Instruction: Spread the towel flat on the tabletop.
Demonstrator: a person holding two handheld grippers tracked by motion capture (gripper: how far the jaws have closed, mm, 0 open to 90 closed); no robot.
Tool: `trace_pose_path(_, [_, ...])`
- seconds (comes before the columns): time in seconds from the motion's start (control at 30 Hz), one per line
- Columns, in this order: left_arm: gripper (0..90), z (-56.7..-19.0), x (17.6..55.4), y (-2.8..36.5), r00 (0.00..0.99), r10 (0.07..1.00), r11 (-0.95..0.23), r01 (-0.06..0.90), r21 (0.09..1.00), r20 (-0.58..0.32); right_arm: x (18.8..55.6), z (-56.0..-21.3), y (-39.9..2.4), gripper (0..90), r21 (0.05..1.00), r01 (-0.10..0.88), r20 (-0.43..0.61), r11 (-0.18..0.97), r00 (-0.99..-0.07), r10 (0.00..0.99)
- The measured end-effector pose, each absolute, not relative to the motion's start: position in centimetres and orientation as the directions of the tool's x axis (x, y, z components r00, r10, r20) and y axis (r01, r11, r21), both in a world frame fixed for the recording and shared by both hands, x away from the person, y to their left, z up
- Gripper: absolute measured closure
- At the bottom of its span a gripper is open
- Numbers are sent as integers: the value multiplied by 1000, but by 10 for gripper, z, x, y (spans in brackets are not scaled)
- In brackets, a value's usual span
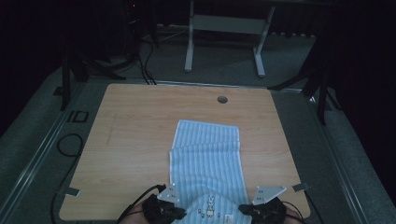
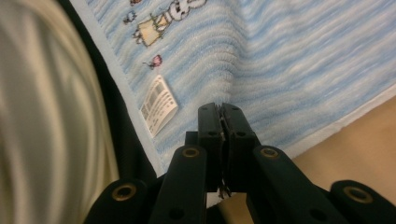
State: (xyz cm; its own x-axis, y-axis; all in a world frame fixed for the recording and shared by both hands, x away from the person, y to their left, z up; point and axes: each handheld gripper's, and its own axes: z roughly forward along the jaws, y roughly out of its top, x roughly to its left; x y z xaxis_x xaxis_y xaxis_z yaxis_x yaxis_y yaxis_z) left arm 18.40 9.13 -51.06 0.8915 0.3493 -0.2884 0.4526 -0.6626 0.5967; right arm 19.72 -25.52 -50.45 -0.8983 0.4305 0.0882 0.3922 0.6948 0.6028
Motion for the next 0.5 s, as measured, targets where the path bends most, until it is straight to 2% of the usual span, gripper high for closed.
trace_pose_path(0.03, [828, -511, 182, 91, 890, 343, -659, 456, 598, -301, 191, -506, -256, 869, 596, 390, 100, 702, -903, 418])
trace_pose_path(0.07, [781, -511, 181, 91, 885, 329, -655, 464, 596, -328, 186, -506, -258, 804, 596, 392, 123, 700, -907, 403])
trace_pose_path(0.1, [781, -509, 180, 91, 885, 315, -656, 464, 596, -343, 186, -506, -258, 804, 596, 392, 123, 700, -907, 403])
trace_pose_path(0.13, [717, -503, 182, 93, 886, 330, -637, 464, 616, -326, 185, -502, -261, 763, 613, 382, 100, 692, -906, 412])
trace_pose_path(0.23, [710, -496, 192, 98, 887, 347, -620, 461, 635, -305, 192, -496, -264, 758, 630, 385, 74, 675, -894, 442])
trace_pose_path(0.27, [715, -491, 205, 101, 886, 381, -609, 457, 649, -266, 204, -491, -264, 817, 641, 380, 34, 667, -882, 469])
trace_pose_path(0.3, [730, -491, 205, 101, 886, 381, -609, 457, 649, -266, 204, -491, -264, 817, 641, 380, 34, 667, -882, 469])
trace_pose_path(0.33, [749, -490, 216, 103, 880, 411, -605, 459, 651, -239, 220, -488, -261, 877, 650, 374, 5, 661, -872, 489])
trace_pose_path(0.5, [782, -504, 262, 106, 838, 511, -591, 505, 629, -192, 255, -493, -252, 896, 647, 387, -17, 657, -854, 520])
